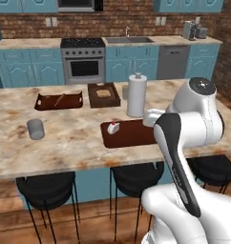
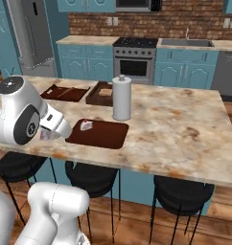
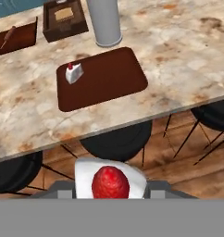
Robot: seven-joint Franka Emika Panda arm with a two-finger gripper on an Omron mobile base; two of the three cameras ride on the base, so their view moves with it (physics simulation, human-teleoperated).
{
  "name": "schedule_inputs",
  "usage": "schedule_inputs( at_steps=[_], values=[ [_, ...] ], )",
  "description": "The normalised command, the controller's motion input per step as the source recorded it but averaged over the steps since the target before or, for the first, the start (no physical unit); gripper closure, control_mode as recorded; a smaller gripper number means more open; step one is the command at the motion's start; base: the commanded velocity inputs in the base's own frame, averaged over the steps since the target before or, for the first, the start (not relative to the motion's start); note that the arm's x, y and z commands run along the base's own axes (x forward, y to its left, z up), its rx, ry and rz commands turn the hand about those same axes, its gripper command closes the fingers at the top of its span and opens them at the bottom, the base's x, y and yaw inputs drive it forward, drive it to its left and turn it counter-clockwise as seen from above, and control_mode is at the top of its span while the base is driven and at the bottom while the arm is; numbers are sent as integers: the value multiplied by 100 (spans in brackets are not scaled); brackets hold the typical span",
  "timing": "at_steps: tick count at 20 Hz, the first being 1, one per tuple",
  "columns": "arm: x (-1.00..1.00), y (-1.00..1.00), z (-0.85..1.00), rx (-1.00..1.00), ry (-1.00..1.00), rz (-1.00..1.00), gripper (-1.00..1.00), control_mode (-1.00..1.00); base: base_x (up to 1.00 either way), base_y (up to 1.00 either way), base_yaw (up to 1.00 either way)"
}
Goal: Take the cakes from the fridge and place them on the empty tray on the dining counter.
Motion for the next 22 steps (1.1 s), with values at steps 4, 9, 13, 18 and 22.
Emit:
schedule_inputs(
  at_steps=[4, 9, 13, 18, 22],
  values=[
    [0, 0, 0, 0, 0, 0, 100, 100, 66, -47, 21],
    [0, 0, 0, 0, 0, 0, 100, 100, 76, -21, 1],
    [89, -11, -19, 0, 0, 0, 100, -100, 0, 0, 0],
    [95, -13, -54, -4, 0, 0, 100, -100, 0, 0, 0],
    [78, -14, -82, -8, 0, 0, 100, -100, 0, 0, 0]
  ],
)
